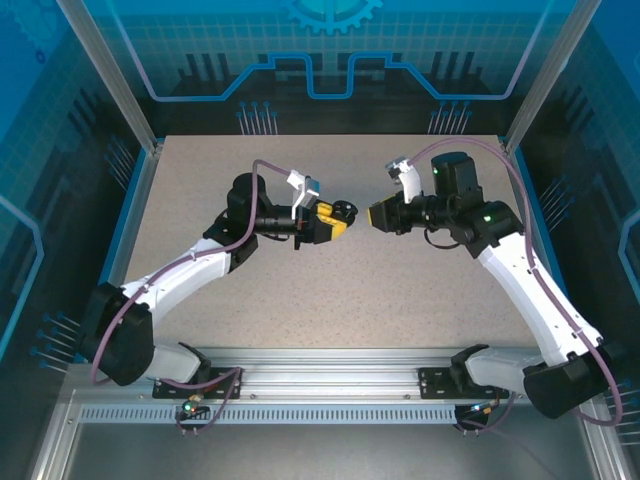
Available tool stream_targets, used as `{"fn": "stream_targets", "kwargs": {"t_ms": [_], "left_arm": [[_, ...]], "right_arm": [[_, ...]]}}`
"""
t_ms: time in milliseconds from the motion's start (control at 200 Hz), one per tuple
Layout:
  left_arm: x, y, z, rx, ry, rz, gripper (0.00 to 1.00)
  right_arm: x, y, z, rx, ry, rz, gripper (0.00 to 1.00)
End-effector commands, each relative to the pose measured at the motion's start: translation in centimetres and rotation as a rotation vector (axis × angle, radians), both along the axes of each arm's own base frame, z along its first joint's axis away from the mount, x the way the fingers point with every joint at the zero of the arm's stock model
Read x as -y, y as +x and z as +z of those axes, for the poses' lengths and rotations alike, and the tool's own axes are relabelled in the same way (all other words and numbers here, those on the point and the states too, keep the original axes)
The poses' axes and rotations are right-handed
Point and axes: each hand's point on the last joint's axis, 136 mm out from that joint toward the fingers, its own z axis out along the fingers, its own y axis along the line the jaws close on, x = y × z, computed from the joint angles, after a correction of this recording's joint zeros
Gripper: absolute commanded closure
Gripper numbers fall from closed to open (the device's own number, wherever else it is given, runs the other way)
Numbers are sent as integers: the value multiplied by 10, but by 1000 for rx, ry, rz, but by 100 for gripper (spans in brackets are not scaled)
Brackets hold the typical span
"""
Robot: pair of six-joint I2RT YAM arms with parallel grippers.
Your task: Insert the wireless bluetooth earbuds into the charging case
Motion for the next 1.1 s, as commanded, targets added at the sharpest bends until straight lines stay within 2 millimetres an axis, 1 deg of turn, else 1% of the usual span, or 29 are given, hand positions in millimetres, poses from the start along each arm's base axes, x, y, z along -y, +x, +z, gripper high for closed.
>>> {"fn": "stream_targets", "kwargs": {"t_ms": [0,320,400,540,730,815,941,1051,1096], "left_arm": [[0,-7,26,101,-33,-12,100],[0,-7,22,94,-24,-13,100],[-1,-7,20,89,-19,-13,100],[0,-8,19,87,-18,-19,100],[0,-10,23,95,-23,-27,100],[0,-9,22,90,-20,-22,100],[0,-8,22,89,-20,-21,100],[0,-9,24,94,-24,-24,100],[-1,-11,26,99,-29,-32,100]], "right_arm": [[-8,-4,5,-21,17,27,69],[-24,-5,9,-14,15,72,69],[-25,-5,10,-7,11,75,69],[-26,-3,7,-13,-7,77,68],[-28,-5,6,-13,-23,88,67],[-25,-3,8,-1,-35,66,67],[-14,4,11,29,-42,-8,67],[3,15,4,7,-48,-95,66],[9,20,-2,-17,-51,-125,66]]}}
